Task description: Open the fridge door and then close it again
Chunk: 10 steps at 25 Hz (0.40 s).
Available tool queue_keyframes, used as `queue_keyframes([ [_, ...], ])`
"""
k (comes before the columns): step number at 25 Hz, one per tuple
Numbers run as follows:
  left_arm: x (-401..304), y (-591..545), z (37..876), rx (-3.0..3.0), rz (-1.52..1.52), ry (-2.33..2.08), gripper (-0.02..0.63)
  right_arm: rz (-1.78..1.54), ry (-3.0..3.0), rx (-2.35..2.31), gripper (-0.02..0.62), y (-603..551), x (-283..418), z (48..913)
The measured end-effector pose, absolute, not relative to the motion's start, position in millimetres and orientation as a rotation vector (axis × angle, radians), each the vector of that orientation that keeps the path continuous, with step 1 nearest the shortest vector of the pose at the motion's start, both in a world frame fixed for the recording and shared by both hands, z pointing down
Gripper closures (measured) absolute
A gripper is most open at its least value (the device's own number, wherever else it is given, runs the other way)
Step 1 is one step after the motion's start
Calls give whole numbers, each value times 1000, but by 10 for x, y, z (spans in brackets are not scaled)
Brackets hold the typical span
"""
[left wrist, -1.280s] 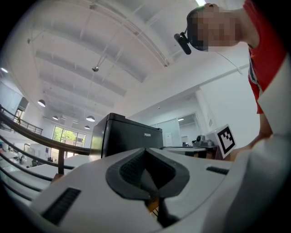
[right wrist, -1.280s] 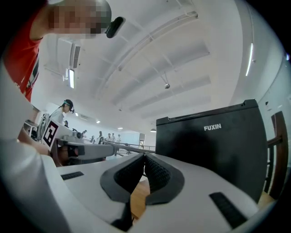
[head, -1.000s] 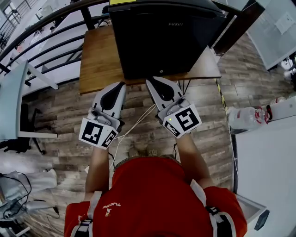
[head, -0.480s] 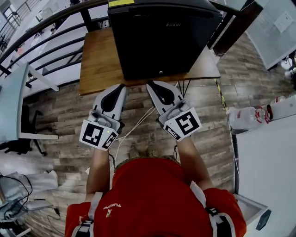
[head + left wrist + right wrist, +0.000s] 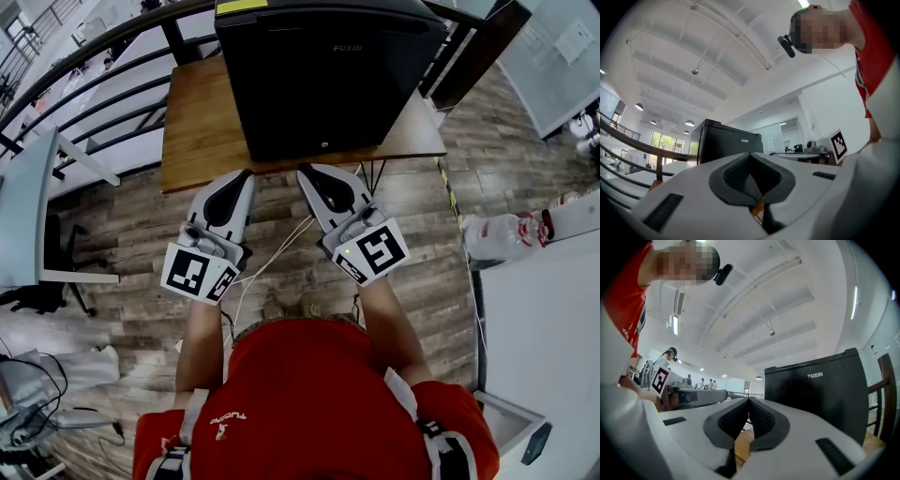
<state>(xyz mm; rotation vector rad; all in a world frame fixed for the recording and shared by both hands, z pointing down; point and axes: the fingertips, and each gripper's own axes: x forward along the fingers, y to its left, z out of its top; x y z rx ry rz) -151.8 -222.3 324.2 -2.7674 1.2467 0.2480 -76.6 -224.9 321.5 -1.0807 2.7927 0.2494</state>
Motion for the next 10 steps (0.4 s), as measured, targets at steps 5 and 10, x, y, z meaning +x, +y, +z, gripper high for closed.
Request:
queue_keyframes([
  [5, -1507, -2213, 3244, -2765, 247, 1247, 597, 252, 2793, -1075, 570, -2239, -759, 3212],
  [10, -1490, -2192, 3240, -2765, 246, 1245, 597, 252, 2789, -1076, 570, -2236, -739, 3187],
])
